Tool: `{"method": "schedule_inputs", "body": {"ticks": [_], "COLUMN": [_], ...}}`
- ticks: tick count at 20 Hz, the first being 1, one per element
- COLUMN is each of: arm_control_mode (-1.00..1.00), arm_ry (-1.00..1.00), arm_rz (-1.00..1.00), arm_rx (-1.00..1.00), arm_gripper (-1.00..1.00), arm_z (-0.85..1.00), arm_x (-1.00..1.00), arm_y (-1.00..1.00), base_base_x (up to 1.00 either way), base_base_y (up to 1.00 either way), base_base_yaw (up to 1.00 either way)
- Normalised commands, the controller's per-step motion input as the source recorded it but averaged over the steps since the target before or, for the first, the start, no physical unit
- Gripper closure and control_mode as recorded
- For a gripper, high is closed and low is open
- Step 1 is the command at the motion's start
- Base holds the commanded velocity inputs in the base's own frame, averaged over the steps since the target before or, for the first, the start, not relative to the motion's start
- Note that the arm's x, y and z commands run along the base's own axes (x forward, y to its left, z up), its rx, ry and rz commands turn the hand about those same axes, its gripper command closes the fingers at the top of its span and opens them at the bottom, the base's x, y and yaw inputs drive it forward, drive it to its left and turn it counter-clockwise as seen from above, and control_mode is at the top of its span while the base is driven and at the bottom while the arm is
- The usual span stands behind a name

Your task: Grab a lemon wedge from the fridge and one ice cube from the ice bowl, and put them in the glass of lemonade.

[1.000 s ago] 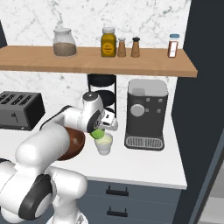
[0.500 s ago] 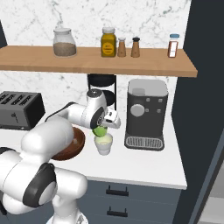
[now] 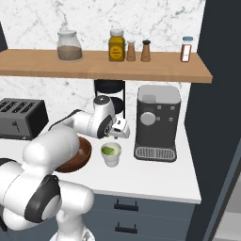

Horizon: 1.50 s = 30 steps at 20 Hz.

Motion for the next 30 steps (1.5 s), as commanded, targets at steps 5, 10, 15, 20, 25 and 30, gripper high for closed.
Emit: {"method": "schedule_inputs", "body": {"ticks": [5, 10, 15, 20, 25, 30], "arm_control_mode": [-1.0, -1.0, -1.0, -1.0, -1.0, -1.0], "arm_ry": [0.0, -0.03, -0.11, -0.12, -0.09, -0.02], "arm_rz": [0.0, 0.0, 0.0, 0.0, 0.07, 0.16], "arm_rx": [0.0, 0.03, 0.07, 0.08, 0.02, 0.0], "arm_gripper": [-1.0, -1.0, -1.0, -1.0, -1.0, -1.0], "arm_z": [0.0, 0.12, 0.28, 0.18, 0.08, 0.01], "arm_x": [0.0, -0.01, -0.27, -0.44, -0.52, -0.52], "arm_y": [0.0, -0.03, 0.0, 0.0, 0.12, 0.48], "base_base_x": [0.0, 0.0, 0.0, 0.0, 0.0, 0.0], "base_base_y": [0.0, 0.0, 0.0, 0.0, 0.0, 0.0], "base_base_yaw": [0.0, 0.0, 0.0, 0.0, 0.0, 0.0]}}
